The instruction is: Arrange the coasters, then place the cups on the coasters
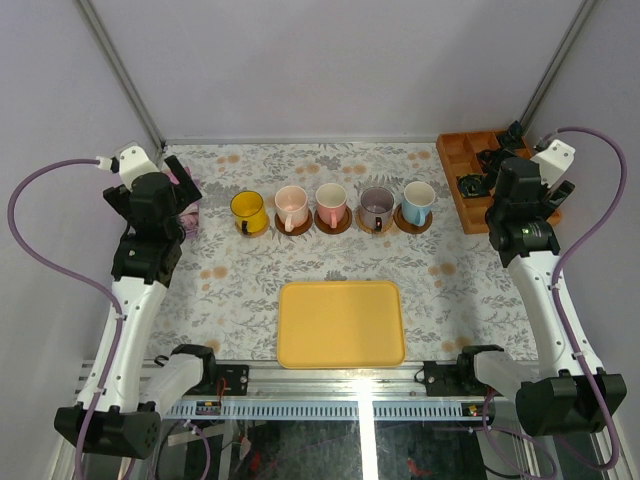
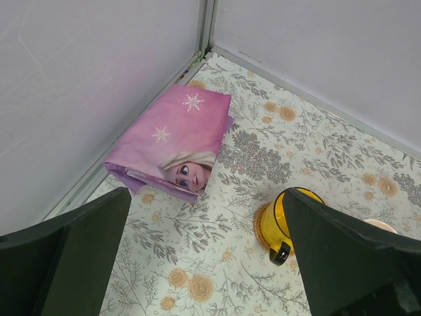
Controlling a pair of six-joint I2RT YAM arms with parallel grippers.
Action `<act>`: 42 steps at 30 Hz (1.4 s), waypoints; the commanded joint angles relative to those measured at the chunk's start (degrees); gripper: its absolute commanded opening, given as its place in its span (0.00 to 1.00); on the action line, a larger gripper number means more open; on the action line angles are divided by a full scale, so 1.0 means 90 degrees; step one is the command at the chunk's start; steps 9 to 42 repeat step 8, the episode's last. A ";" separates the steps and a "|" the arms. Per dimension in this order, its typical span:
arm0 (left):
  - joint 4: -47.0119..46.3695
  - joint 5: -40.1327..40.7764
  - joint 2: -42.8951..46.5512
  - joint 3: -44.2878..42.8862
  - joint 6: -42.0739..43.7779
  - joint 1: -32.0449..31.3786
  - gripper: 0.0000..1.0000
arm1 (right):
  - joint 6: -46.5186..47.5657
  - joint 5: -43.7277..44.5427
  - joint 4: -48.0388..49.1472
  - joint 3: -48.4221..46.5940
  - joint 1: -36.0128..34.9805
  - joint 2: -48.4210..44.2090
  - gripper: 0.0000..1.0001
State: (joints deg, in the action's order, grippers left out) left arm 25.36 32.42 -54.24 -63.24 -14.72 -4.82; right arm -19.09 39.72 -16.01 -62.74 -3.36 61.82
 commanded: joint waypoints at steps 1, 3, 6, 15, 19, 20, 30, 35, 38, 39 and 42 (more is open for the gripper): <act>-0.0377 0.0239 -0.0056 0.0049 -0.0151 0.0035 1.00 | -0.0112 0.0003 0.0056 -0.0054 0.0024 -0.0043 0.99; -0.0252 0.0420 -0.0164 -0.0006 -0.0217 0.0035 1.00 | -0.0120 0.0005 0.0066 -0.0031 0.0027 -0.0044 0.99; -0.0240 0.0521 -0.0182 -0.0029 -0.0227 0.0031 1.00 | -0.0125 0.0009 0.0098 -0.0008 0.0021 -0.0043 0.99; -0.0291 0.0472 -0.0080 0.0011 -0.0234 0.0029 1.00 | -0.0120 -0.0007 0.0106 -0.0016 0.0021 -0.0021 0.99; -0.0291 0.0472 -0.0080 0.0011 -0.0234 0.0029 1.00 | -0.0120 -0.0007 0.0106 -0.0016 0.0021 -0.0021 0.99; -0.0291 0.0472 -0.0080 0.0011 -0.0234 0.0029 1.00 | -0.0120 -0.0007 0.0106 -0.0016 0.0021 -0.0021 0.99; -0.0291 0.0472 -0.0080 0.0011 -0.0234 0.0029 1.00 | -0.0120 -0.0007 0.0106 -0.0016 0.0021 -0.0021 0.99; -0.0291 0.0472 -0.0080 0.0011 -0.0234 0.0029 1.00 | -0.0120 -0.0007 0.0106 -0.0016 0.0021 -0.0021 0.99; -0.0291 0.0472 -0.0080 0.0011 -0.0234 0.0029 1.00 | -0.0120 -0.0007 0.0106 -0.0016 0.0021 -0.0021 0.99; -0.0291 0.0472 -0.0080 0.0011 -0.0234 0.0029 1.00 | -0.0120 -0.0007 0.0106 -0.0016 0.0021 -0.0021 0.99; -0.0291 0.0472 -0.0080 0.0011 -0.0234 0.0029 1.00 | -0.0120 -0.0007 0.0106 -0.0016 0.0021 -0.0021 0.99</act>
